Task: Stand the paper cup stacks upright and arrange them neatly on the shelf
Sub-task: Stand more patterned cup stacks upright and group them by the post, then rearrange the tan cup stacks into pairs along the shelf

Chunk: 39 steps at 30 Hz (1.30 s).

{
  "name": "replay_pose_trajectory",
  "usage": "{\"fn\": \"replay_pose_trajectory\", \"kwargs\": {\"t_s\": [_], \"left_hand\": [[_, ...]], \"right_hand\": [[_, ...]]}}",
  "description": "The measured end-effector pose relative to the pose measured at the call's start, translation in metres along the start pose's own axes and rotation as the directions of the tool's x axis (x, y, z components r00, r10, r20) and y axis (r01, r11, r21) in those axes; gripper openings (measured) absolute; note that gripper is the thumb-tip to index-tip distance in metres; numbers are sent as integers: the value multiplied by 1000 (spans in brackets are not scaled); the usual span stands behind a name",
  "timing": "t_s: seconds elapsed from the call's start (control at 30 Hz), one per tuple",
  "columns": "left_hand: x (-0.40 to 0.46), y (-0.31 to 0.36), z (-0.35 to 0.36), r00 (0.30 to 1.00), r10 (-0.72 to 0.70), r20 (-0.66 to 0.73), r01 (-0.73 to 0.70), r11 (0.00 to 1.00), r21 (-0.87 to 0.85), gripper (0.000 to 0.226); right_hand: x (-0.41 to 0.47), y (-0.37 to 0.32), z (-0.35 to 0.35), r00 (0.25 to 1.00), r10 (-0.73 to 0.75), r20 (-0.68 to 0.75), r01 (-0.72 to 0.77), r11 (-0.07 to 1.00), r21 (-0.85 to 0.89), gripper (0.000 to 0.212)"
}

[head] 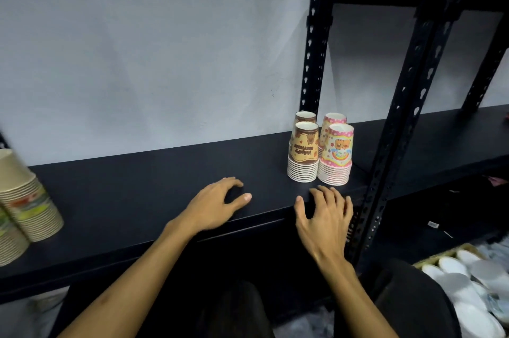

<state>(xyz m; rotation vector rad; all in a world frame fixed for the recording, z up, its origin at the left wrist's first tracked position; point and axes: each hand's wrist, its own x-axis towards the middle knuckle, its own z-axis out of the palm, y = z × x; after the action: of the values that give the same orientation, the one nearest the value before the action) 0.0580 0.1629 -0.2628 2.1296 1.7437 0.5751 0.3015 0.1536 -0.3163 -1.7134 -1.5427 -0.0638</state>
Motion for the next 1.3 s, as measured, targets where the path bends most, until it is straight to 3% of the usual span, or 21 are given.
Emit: {"fn": "replay_pose_trajectory", "kwargs": {"t_s": [0.1,0.2,0.37,0.5,0.7,0.97,1.3], "left_hand": [[-19,-51,-26,990,-102,-98,111,989,98,59],[-41,-87,-48,975,-179,-135,199,967,158,54],[-65,-104,-68,954,-250,-165,282,936,210,78],[-70,-108,-60,934,-294,-204,331,927,178,71],[-74,-108,-59,838,-433,-333,500,853,150,67],[-74,-104,-59,762,-538,-361,609,785,115,70],[-72,-105,-60,749,-575,-330,642,752,146,75]], "right_hand": [[-2,-23,7,994,-73,77,73,997,5,54],[2,-56,9,954,-158,254,164,987,0,41],[10,-120,17,790,-285,543,319,947,34,42],[14,-170,39,673,-320,667,354,931,90,44],[16,-224,78,573,-380,726,430,894,128,53],[8,-221,99,552,-485,678,519,836,175,56],[10,-218,99,505,-517,691,549,810,205,57]]}}
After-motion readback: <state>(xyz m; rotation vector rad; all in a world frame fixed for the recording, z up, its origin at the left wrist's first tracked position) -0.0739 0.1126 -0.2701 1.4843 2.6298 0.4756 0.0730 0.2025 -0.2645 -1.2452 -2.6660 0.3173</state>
